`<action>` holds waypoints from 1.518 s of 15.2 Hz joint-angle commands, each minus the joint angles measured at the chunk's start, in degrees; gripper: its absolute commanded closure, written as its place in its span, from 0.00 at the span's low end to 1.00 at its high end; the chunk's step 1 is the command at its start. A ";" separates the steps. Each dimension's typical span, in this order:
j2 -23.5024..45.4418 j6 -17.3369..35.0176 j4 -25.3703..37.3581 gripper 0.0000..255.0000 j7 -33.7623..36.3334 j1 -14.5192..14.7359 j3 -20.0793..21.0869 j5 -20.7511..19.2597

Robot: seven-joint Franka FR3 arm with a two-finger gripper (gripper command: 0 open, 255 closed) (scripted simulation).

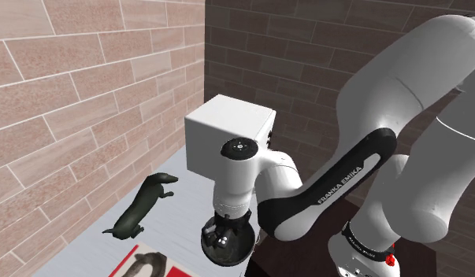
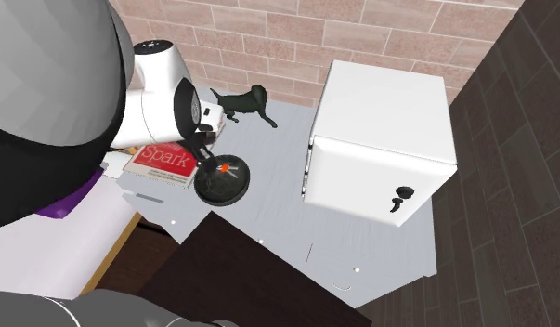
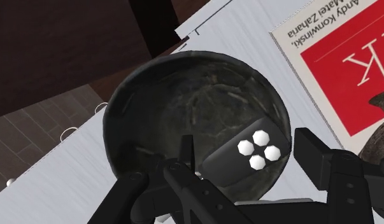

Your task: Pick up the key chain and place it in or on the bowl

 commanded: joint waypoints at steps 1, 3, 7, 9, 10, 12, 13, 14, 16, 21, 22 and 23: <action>1.86 1.94 -0.31 1.00 1.35 -0.21 0.05 -1.80; 3.74 3.66 -0.45 1.00 2.83 -0.36 -0.09 -3.83; 5.59 5.27 -0.52 1.00 4.41 -0.32 -0.47 -6.01; 5.60 5.27 -0.52 1.00 4.41 -0.31 -0.48 -6.02; 5.60 5.27 -0.52 1.00 4.41 -0.31 -0.48 -6.02; 5.60 5.27 -0.52 1.00 4.41 -0.31 -0.48 -6.02; 5.59 5.26 -0.52 1.00 4.41 -0.31 -0.48 -6.01; 5.59 5.26 -0.52 0.00 4.41 -0.31 -0.48 -6.01; 5.59 5.26 -0.52 0.00 4.41 -0.31 -0.48 -6.01; 0.83 1.01 -0.25 0.00 0.63 -0.45 0.46 -0.75; -1.42 -1.21 0.05 0.00 -0.89 -0.29 0.55 1.36; -3.11 -3.00 0.36 0.00 -1.92 0.00 0.38 2.76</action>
